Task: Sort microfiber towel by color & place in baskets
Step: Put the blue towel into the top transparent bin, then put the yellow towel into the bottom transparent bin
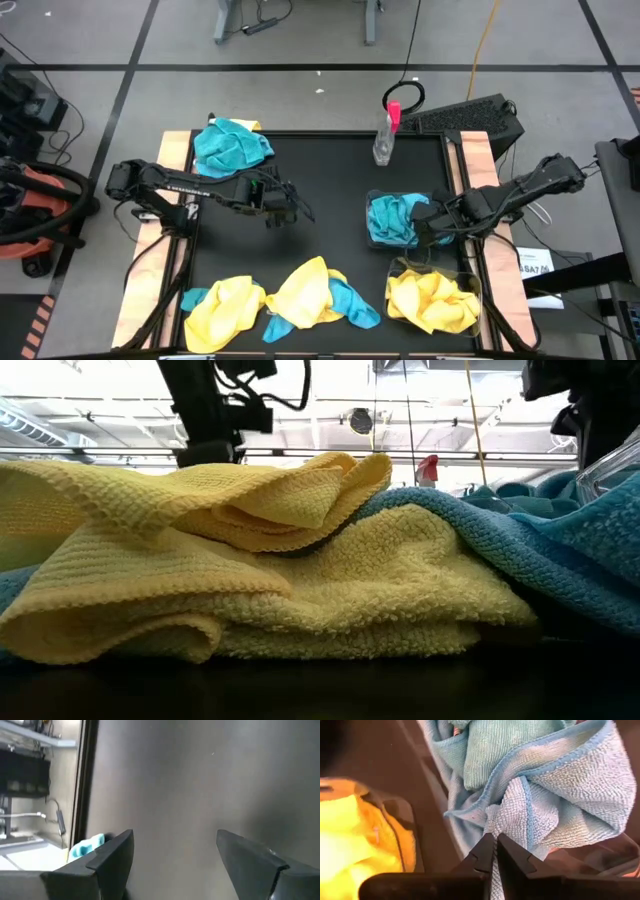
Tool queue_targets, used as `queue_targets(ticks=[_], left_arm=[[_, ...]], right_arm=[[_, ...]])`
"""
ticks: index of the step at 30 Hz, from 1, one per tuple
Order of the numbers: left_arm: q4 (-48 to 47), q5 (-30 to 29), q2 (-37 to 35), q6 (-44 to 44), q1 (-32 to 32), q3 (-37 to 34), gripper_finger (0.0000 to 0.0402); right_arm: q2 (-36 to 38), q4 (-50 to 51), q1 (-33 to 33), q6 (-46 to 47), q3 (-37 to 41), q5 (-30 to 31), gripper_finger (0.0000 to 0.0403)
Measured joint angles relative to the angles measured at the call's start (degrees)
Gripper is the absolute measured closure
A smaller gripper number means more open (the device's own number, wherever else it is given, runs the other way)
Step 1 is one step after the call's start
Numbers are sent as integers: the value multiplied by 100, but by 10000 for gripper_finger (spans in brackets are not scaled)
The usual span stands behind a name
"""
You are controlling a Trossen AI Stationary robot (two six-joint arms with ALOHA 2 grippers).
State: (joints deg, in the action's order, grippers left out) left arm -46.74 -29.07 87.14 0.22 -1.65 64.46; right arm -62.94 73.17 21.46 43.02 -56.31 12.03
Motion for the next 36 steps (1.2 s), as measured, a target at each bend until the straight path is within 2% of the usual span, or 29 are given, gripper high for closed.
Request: queue_targets(ticks=[3, 10, 14, 18, 25, 32, 36], left_arm=[[371, 363, -81, -35, 47, -130, 112], [1297, 2007, -99, 27, -209, -178, 112], [1808, 2776, -99, 14, -540, -181, 112], [2166, 3077, 12, 10, -937, -181, 112], [2627, 3268, 509, -237, -1525, -178, 112], [2871, 3717, 1218, -696, -1802, -181, 112], [3070, 3746, 1348, -792, -1884, -181, 112]], right_arm=[[0, 4, 154, 114, 0, 1, 359], [0, 148, 310, 338, 0, 388, 270], [0, 208, 303, 466, 0, 741, 252], [0, 155, 303, 441, 0, 912, 250], [-2, -106, 303, 328, 0, 913, 250], [0, -395, 303, 194, 0, 896, 250], [-1, -467, 303, 150, 0, 892, 250]])
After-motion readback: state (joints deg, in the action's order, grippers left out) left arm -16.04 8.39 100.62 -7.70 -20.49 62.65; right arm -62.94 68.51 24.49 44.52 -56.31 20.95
